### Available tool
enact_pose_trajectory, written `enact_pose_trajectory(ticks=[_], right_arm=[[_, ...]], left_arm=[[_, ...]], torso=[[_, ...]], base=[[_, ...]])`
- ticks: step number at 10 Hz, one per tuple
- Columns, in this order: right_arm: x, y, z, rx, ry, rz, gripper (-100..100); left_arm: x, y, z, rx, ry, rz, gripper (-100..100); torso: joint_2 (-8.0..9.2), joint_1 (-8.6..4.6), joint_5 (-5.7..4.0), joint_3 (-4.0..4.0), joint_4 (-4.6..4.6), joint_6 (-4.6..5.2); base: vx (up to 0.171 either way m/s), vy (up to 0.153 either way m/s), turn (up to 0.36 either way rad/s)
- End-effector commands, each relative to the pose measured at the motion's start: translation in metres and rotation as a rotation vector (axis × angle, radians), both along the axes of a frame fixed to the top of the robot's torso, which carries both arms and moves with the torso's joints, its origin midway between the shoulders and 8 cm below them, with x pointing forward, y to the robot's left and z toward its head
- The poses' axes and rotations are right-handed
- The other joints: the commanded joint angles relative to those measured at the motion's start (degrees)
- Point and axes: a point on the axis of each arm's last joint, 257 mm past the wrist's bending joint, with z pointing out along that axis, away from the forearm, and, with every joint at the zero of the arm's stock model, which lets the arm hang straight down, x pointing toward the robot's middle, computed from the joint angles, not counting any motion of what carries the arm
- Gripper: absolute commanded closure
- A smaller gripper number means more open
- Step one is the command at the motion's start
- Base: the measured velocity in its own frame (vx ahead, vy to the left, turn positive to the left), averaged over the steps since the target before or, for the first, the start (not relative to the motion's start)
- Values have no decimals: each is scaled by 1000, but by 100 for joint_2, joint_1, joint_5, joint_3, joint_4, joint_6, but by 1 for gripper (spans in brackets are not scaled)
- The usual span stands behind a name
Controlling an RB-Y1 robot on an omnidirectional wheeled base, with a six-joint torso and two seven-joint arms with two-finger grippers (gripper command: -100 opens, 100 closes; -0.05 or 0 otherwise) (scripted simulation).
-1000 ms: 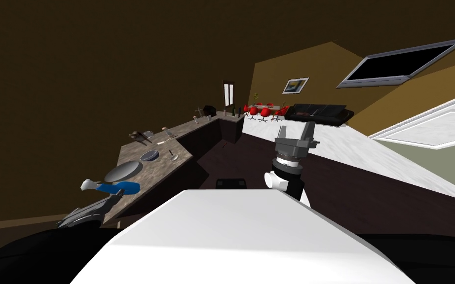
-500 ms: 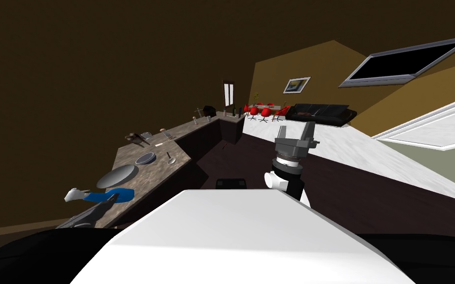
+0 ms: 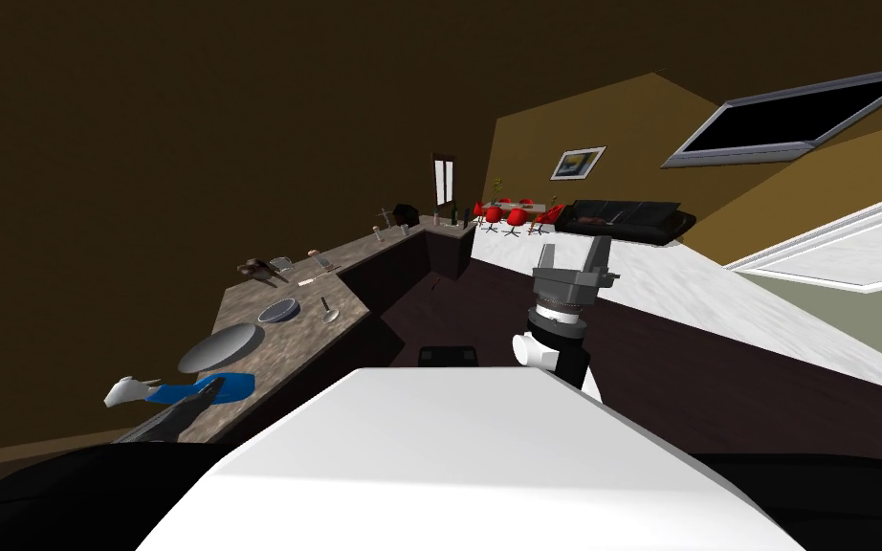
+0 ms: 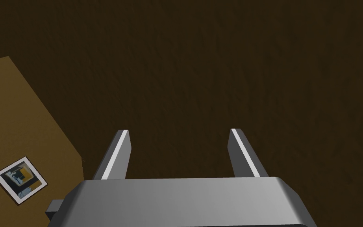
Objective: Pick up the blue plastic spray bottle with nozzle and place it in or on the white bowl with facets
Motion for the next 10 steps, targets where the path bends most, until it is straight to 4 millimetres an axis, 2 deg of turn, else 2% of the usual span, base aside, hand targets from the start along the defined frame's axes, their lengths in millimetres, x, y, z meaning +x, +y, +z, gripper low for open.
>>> enact_pose_trajectory(ticks=[1,2,6,7,8,9,10], right_arm=[[0,0,0,0,0,0,0],[0,0,0,0,0,0,0],[0,0,0,0,0,0,0],[0,0,0,0,0,0,0],[0,0,0,0,0,0,0],[0,0,0,0,0,0,0],[0,0,0,0,0,0,0]], left_arm=[[0,0,0,0,0,0,-100],[0,0,0,0,0,0,100],[0,0,0,0,-1,0,100],[0,0,0,0,-1,0,0],[0,0,0,0,-1,0,100],[0,0,0,0,-1,0,0],[-12,14,32,67,0,15,100]], torso=[[0,0,0,0,0,0],[3,-1,0,2,1,0],[5,2,1,3,0,-1],[5,2,1,3,0,-1],[5,1,1,3,0,-1],[6,1,1,3,0,-1],[6,1,1,3,0,-1]], base=[[0,0,0],[0,0,0],[0,0,0],[0,0,0],[0,0,0],[0,0,0],[31,-12,-97]])
